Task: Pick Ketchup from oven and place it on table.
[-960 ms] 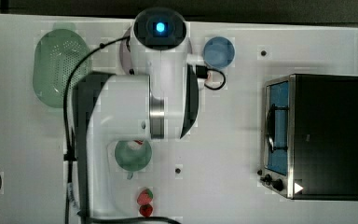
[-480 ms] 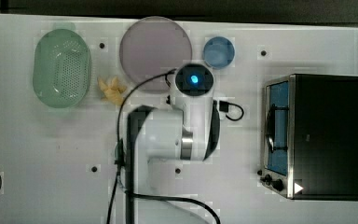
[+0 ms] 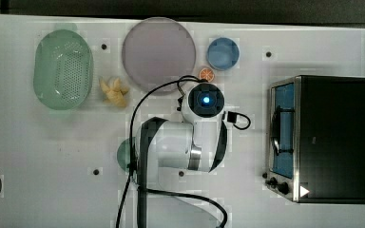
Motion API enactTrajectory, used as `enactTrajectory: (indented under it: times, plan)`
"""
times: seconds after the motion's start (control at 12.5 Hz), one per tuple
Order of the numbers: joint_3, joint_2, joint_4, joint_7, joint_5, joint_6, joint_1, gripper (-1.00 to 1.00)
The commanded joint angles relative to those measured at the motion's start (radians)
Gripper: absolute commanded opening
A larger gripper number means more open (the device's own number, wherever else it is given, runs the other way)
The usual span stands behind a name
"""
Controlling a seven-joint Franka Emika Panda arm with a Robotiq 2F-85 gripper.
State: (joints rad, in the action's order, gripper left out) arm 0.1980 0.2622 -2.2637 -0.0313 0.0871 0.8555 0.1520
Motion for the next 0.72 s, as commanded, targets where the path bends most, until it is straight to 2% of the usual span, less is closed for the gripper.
enactTrajectory:
  times: [0.08, 0.4, 0.72]
  plan:
    - [0.008, 0.029, -0.001, -0.039, -0.015, 0.049, 0.001, 0.97]
    - [0.007, -0.089, 0.046, -0.047, -0.015, 0.014, 0.005, 1.0]
    - [0.007, -0.254, 0.144, -0.047, -0.016, -0.186, 0.005, 1.0]
